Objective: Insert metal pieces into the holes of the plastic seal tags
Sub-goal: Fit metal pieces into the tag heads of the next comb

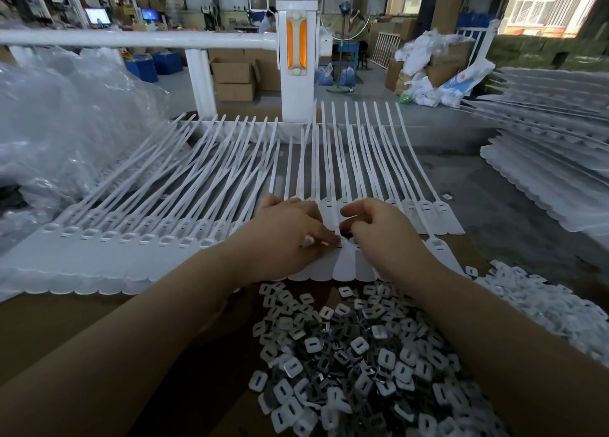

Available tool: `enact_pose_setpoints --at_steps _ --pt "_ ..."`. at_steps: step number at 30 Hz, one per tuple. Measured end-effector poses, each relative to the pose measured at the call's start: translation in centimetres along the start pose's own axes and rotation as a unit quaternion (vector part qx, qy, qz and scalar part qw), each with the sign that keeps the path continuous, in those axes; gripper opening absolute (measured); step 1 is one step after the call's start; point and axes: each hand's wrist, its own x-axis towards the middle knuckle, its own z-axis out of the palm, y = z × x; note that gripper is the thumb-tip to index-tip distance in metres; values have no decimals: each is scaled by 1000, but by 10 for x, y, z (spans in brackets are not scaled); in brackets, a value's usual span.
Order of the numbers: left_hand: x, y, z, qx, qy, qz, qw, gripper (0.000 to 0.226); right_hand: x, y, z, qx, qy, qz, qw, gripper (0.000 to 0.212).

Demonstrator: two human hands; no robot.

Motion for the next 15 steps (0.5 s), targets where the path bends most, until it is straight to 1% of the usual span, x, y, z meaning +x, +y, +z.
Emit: enact_pose_setpoints --at_steps 2,4,6,8,10,12,15 --pt "-3 1 -3 -93 -5 -16 996 18 0 0 0 4 1 1 1000 33" --pt "-9 5 -10 -203 -23 -6 979 16 0 0 0 16 2 2 1000 33" --pt "-14 13 -16 -273 -87 14 958 16 0 0 1 23 4 4 1000 32" --pt "-15 21 -17 -287 -152 34 945 18 0 1 1 31 3 6 999 32" --pt "-15 27 -15 -273 -188 39 943 23 0 1 1 41 0 8 999 31" --pt "-14 30 -13 -263 -198 35 944 25 0 1 0 46 -1 8 999 29" --pt "-14 31 -14 -280 -199 28 939 19 0 1 0 51 1 6 999 28"
